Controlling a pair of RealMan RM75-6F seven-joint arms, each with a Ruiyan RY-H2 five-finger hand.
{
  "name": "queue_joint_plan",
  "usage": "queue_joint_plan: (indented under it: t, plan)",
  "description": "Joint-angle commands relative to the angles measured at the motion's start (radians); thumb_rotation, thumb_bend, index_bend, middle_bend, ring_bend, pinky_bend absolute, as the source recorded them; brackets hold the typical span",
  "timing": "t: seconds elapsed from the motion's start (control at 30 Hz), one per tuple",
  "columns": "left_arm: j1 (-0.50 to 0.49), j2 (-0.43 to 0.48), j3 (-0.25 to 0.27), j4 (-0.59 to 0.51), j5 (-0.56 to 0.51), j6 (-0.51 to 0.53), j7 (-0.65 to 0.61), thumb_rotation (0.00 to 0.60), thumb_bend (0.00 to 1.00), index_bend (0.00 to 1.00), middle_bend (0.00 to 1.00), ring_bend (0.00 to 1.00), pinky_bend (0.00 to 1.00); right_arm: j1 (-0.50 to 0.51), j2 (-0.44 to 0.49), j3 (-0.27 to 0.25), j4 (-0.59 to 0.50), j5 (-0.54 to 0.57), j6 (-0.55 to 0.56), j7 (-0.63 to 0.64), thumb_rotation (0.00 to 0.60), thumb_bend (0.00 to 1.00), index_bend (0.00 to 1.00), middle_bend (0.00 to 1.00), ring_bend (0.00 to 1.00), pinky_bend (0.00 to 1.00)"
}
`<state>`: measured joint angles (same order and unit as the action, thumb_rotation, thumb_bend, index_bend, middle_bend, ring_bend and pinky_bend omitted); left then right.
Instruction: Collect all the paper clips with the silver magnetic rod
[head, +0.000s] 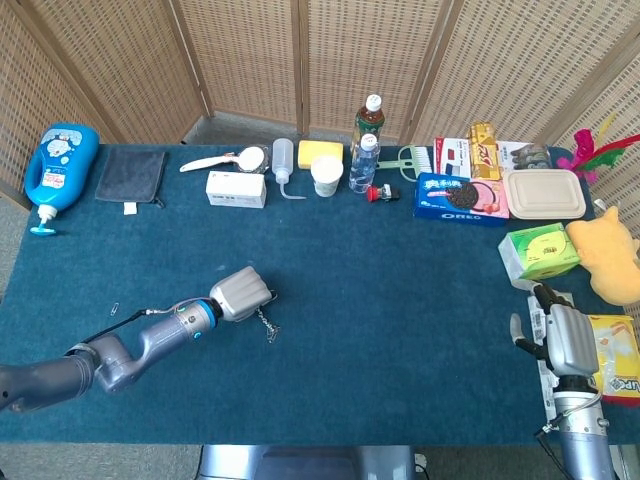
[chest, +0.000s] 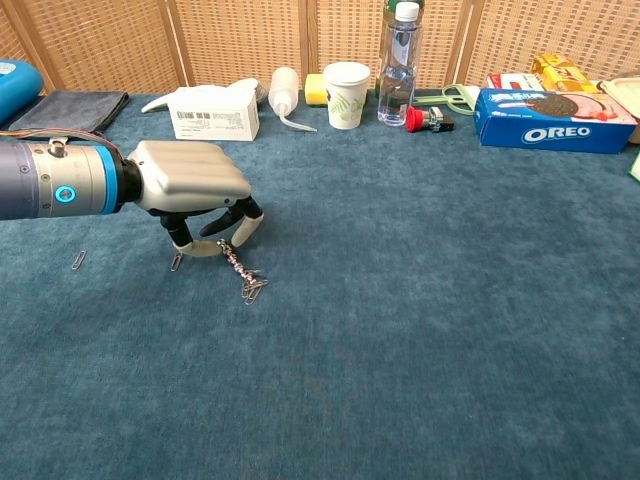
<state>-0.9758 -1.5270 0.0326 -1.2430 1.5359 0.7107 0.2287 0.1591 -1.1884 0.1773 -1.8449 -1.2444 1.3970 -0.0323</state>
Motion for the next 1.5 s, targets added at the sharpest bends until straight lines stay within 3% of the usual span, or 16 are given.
queue_joint_plan:
  t: [0.03, 0.53, 1.5]
  plan:
    - [0.011, -0.001, 0.002, -0.004, 0.003, 0.018, 0.005, 0.582, 0.69, 0.45, 0.63, 0.71, 0.73, 0.000, 0.000, 0.000, 0.000, 0.000, 0.000, -0.001, 0.600, 0.51, 0.27, 0.30, 0.29, 0.36]
    - [0.088, -0.041, 0.014, 0.037, 0.029, 0.147, 0.007, 0.584, 0.68, 0.44, 0.63, 0.71, 0.73, 0.000, -0.002, -0.002, -0.002, -0.008, -0.003, 0.006, 0.600, 0.51, 0.27, 0.30, 0.29, 0.36]
    - [0.095, -0.099, 0.000, 0.099, 0.033, 0.144, 0.021, 0.583, 0.68, 0.43, 0.63, 0.71, 0.73, -0.012, 0.010, -0.004, -0.005, -0.003, 0.000, 0.020, 0.600, 0.51, 0.27, 0.31, 0.29, 0.37]
